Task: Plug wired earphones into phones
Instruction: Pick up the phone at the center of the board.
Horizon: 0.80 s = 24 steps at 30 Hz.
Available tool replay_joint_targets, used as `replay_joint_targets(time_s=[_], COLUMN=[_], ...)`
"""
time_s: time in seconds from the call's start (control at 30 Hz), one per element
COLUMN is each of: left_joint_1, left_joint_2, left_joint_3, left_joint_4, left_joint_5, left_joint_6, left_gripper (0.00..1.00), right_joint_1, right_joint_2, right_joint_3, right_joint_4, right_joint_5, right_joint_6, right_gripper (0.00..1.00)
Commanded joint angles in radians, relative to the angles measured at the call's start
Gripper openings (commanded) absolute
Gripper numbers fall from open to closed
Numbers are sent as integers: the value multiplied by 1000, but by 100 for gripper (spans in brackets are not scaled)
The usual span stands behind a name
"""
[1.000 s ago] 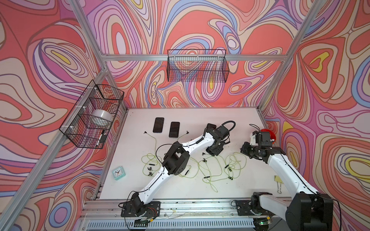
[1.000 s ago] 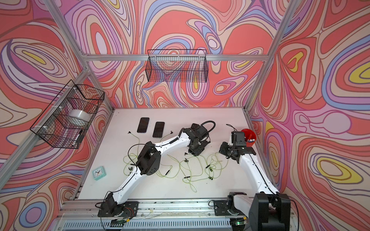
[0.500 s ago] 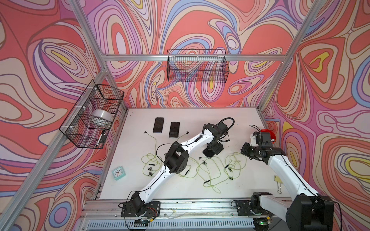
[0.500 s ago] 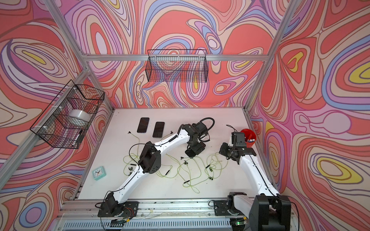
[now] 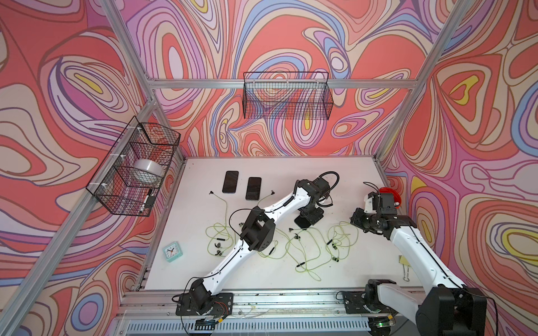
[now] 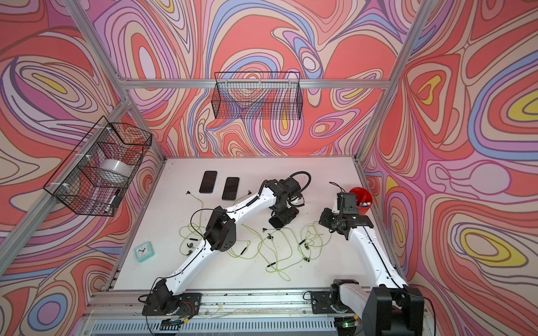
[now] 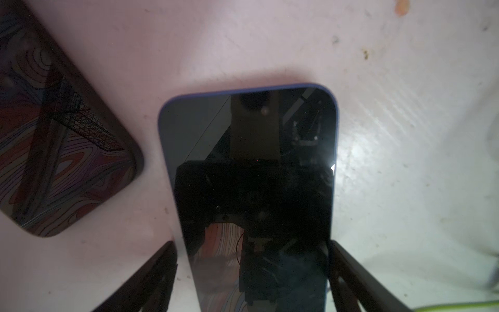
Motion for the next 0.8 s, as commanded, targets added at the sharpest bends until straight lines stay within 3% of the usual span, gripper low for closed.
replay_joint_targets(time_s=[0.0, 0.17, 0.33, 0.6, 0.77], left_joint_1=[7, 9, 33, 102, 136], left_joint_2=[79, 98, 32, -220, -298], left_joint_3=[-14, 8, -6, -213, -268], left_joint_4=[-122, -126, -64, 185, 260], left_joint_5=[36, 30, 7, 26, 83], left_joint_6=[27, 6, -88, -359, -505], left_gripper=[76, 62, 53, 44, 39], right_joint_1=[-4, -4, -4, -2, 5], right_joint_2=[-7, 2, 30, 61, 76], right_joint_3=[-4, 3, 1, -15, -16], right_joint_4=[2, 1, 19, 115, 141], right_joint_5=[7, -7, -54, -242, -383], right_joint_6=[1, -2, -20, -56, -76], right_gripper=[4, 5, 5, 4, 4])
